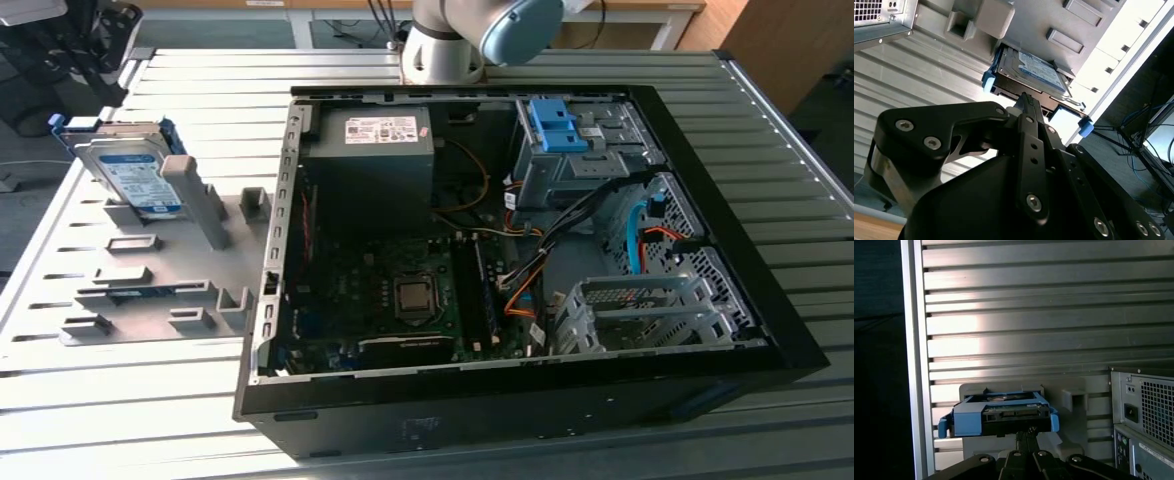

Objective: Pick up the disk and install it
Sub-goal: 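Reach for the disk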

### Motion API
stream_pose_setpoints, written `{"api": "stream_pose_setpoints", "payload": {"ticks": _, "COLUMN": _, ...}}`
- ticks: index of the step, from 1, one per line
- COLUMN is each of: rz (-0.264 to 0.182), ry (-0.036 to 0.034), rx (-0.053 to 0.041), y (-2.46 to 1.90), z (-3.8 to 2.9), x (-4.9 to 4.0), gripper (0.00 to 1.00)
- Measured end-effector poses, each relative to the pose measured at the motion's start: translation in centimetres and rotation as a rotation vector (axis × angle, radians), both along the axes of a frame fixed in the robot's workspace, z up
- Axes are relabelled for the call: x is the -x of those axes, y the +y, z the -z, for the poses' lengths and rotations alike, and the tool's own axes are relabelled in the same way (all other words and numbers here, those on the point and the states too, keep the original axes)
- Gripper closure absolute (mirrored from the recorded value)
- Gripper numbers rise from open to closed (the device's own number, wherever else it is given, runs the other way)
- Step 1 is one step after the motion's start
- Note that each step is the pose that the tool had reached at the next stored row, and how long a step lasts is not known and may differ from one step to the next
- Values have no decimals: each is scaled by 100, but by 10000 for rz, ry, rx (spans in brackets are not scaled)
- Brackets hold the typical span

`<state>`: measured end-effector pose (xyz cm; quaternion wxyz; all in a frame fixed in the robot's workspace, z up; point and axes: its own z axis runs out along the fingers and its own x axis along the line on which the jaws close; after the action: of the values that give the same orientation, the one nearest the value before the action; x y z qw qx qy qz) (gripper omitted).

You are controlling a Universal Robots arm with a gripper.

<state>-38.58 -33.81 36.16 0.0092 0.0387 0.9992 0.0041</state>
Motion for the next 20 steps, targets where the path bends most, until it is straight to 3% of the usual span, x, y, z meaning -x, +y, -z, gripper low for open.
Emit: {"api": "stream_pose_setpoints", "payload": {"ticks": 20, "rz": 0, "ry": 0, "rx": 0, "y": 0, "z": 24, "x": 351, "gripper": 89}}
